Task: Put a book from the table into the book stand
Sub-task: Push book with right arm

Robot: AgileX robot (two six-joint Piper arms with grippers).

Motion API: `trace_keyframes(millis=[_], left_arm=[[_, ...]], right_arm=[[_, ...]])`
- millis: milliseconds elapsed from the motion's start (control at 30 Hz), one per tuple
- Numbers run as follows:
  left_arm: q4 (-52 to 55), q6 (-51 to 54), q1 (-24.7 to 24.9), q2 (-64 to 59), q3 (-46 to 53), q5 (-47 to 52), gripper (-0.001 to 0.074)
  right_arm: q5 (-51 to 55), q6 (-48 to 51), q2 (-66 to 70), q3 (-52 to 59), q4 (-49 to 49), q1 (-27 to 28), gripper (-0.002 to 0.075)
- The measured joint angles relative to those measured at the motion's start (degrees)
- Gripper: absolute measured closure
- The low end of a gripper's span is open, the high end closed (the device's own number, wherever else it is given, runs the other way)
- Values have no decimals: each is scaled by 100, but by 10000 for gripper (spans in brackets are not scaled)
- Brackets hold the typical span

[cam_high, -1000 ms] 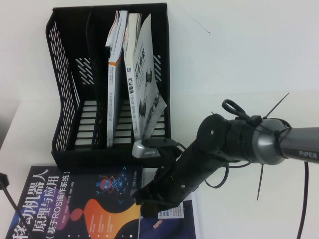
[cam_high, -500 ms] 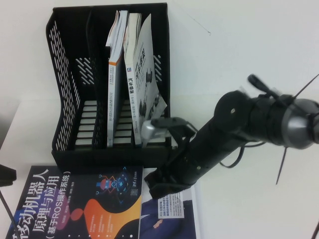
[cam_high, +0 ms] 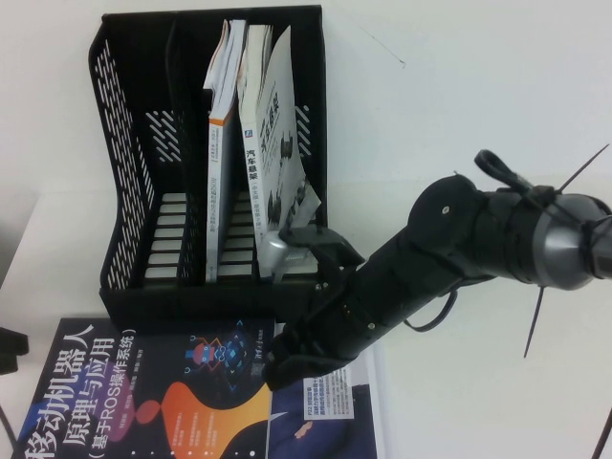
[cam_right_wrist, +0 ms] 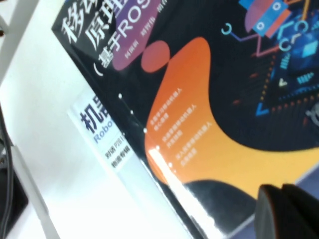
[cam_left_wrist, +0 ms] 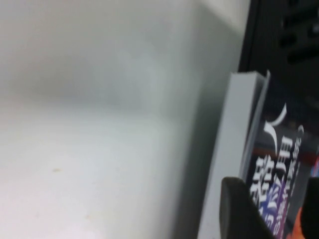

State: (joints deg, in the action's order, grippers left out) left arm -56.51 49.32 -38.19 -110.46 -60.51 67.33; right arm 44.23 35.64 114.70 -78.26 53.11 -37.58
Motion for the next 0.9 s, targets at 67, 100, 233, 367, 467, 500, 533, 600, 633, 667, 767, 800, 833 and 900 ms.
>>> trace_keyframes(millis=[67,100,233,367,467,500,533,600,633,667,767,800,833,900], left_arm=[[-21,-129,-55,-13,-13,-9,475],[-21,-181,-67,-17,-24,-9,468],[-21,-347,-67,-26,-35,-9,370],[32,-420,-67,-26,-46,-9,256],[-46,-485,-67,-26,-46,-9,242],[-113,-561,-67,-26,-46,-9,244],[-196,-607,-67,-26,-46,-9,247],[-269,-567,-55,-26,-46,-9,256],[-269,-490,-27,-37,-46,-9,259],[-221,-421,-1,-40,-46,-9,261],[-198,-269,133,-163,-55,-9,262],[-188,-239,167,-232,-55,-9,262],[-159,-214,186,-303,-55,-9,262],[-77,-175,192,-432,-55,-9,262]], right_arm=[[-9,97,97,0,160,0,721],[-9,149,129,0,250,0,721],[-9,389,268,0,514,0,721],[-9,585,343,0,749,0,721],[-9,705,343,0,858,0,721],[-9,768,343,0,889,0,721],[-9,824,343,0,920,0,721],[-9,924,343,0,945,0,721],[-9,943,343,0,955,0,721],[-9,958,343,0,955,0,721],[-9,981,343,0,967,0,721],[1,984,343,0,974,0,721],[12,984,343,0,974,0,721],[11,1005,343,0,974,0,721]])
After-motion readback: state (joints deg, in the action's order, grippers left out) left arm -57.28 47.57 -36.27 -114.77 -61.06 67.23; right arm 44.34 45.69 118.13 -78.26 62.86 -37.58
